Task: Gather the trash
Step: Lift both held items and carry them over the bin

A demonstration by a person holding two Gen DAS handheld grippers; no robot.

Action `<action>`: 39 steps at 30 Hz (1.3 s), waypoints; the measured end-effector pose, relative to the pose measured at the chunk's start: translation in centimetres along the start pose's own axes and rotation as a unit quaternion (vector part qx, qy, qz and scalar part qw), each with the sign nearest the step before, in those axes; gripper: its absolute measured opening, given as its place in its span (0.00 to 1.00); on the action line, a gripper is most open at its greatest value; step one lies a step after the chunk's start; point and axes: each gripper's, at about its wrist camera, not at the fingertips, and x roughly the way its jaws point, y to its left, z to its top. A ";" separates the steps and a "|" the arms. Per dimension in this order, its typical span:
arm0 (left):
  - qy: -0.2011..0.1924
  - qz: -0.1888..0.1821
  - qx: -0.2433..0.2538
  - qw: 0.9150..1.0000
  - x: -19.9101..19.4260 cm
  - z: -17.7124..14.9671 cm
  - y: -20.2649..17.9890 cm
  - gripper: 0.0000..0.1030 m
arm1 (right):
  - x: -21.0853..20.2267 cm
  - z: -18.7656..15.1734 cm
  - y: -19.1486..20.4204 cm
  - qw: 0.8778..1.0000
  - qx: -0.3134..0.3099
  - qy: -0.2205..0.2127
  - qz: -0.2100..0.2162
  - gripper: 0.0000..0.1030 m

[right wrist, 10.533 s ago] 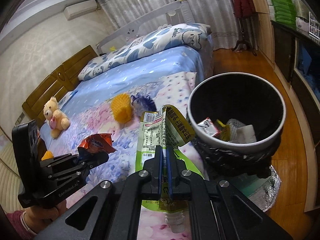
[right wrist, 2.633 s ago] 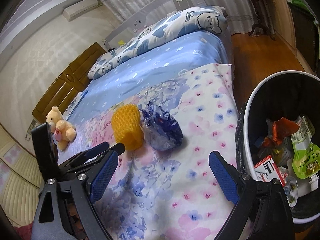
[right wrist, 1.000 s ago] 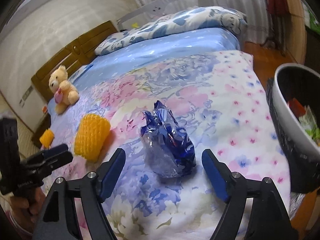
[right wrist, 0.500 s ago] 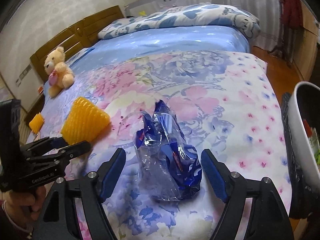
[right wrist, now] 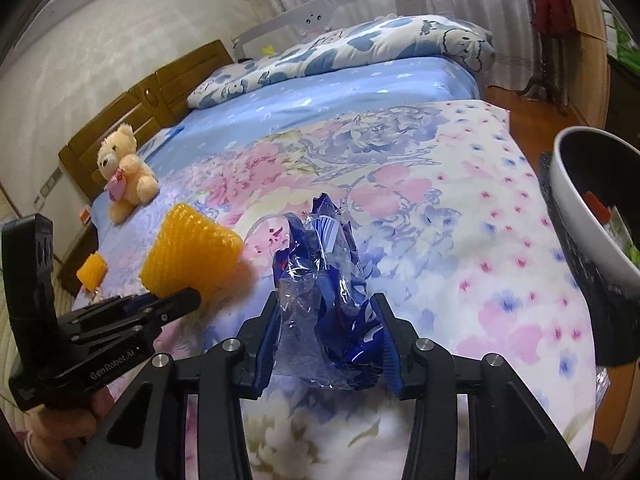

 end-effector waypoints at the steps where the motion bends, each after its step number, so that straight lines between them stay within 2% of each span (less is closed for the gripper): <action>1: -0.001 -0.001 0.001 1.000 -0.2 -0.1 -0.1 0.19 | -0.3 -0.2 -0.1 1.000 0.005 -0.003 0.000 0.43; 21: -0.007 -0.035 0.022 0.999 -2.7 -2.1 -3.6 0.19 | -4.4 -2.8 -2.0 0.998 0.043 -0.029 -0.018 0.43; 39: -0.002 -0.069 0.076 0.995 -2.5 -0.9 -8.9 0.19 | -7.6 -3.1 -5.1 0.996 0.066 -0.051 -0.033 0.43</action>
